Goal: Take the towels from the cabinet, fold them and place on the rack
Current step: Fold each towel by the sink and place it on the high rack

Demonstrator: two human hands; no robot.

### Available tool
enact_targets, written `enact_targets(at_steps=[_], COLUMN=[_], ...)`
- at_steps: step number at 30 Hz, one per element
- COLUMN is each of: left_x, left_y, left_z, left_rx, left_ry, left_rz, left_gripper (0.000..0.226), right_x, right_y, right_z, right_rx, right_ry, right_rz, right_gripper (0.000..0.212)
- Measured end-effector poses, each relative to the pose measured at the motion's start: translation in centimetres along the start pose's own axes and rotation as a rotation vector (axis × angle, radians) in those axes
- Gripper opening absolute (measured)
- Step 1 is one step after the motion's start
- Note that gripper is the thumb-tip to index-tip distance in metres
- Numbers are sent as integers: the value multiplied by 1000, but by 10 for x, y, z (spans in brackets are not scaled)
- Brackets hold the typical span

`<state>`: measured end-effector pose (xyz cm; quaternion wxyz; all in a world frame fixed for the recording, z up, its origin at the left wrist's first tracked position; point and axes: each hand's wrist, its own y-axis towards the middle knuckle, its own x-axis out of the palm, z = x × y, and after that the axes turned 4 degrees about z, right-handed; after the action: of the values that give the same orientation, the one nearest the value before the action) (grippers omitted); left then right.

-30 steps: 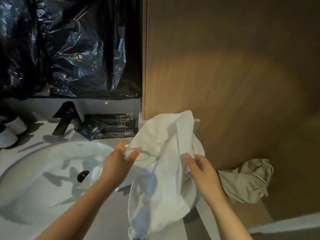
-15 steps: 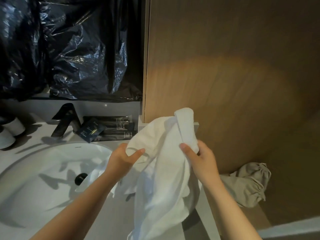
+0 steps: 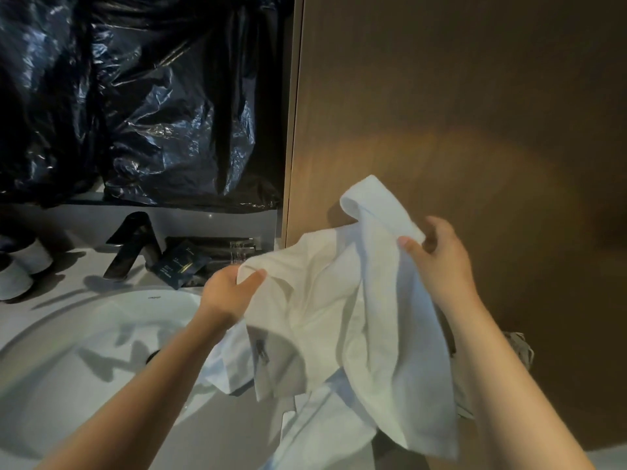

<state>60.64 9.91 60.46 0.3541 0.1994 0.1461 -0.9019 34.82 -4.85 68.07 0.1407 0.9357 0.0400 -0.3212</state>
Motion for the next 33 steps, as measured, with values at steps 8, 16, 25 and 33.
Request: enact_targets(at_steps=[8,16,25,33], left_x=[19,40,61,61], left_y=[-26,-39,-40,-38], left_z=[-39,-59,-63,-56], left_rx=[369,327,242,418], left_ry=[284,269,141,51], left_rz=[50,7,118,175], left_gripper=[27,37,53,22], right_x=[33,60,53,51], right_y=[-67,-89,-94,-92], right_z=[21,24,41,45], right_rx=[-158,-161,-69,-62], right_ry=[64,157,171,187], right_rz=[113,-219,-272,-270], right_gripper=[19,15,16,17])
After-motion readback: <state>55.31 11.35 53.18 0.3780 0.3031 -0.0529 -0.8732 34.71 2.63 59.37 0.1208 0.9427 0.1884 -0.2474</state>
